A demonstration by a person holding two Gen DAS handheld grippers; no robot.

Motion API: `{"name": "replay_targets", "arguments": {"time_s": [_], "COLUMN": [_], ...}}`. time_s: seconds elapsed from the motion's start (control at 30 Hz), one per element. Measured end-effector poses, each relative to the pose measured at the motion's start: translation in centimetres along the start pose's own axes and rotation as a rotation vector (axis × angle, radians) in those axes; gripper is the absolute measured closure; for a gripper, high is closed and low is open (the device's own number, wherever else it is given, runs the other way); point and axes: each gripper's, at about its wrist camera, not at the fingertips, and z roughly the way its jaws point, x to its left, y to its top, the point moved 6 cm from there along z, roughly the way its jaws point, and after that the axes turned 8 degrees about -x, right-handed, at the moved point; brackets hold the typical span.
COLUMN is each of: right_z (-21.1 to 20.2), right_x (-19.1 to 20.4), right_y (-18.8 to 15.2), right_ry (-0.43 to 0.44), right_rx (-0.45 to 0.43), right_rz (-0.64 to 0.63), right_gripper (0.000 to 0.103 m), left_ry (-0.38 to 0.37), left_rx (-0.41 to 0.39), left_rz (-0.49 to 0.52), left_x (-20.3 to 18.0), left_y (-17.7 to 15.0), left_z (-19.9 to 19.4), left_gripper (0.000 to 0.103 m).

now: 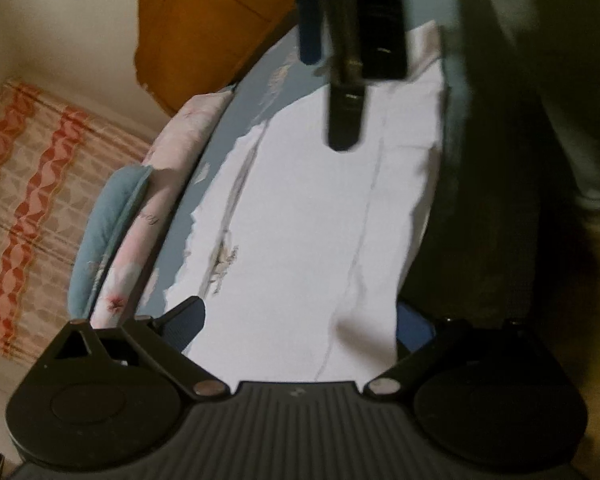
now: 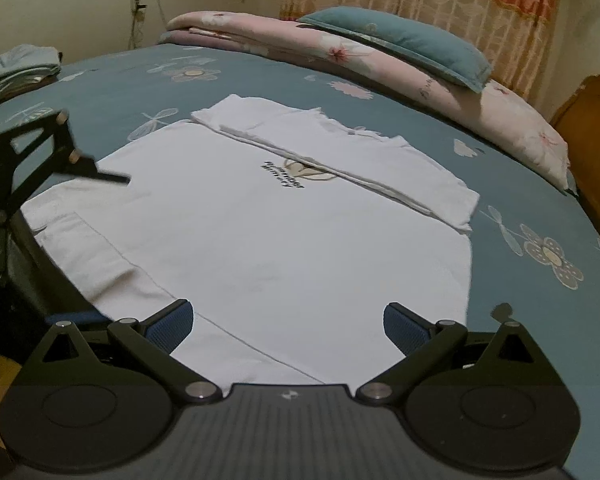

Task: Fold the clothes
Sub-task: 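Move both grippers to the long side edge of the shirt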

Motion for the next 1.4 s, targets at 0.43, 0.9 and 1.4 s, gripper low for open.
{"name": "replay_targets", "arguments": {"time_s": [0.43, 0.9, 1.4], "right_z": [3.1, 4.2, 3.0], "right_x": [5.7, 5.9, 0.3], "right_y": [-0.9, -0.3, -4.3], "right_ry": [0.07, -0.198, -0.36], "right_rx": [0.011, -0.039, 0.04], "right_rz": [-0.289, -0.5, -0.498], "right_gripper": [0.0, 0.001, 0.001], "left_ry": [0.028, 0.027, 0.109], "left_rx": [-0.011, 0.03, 0.216], "left_rz": [-0.07, -0.073, 0.008], "left_x": [2.2, 1.4, 4.0], "left_y": [0.2, -0.6, -6.5], "left_z": [0.0, 1.9, 2.1], "left_gripper": [0.004, 0.004, 0.008]}}
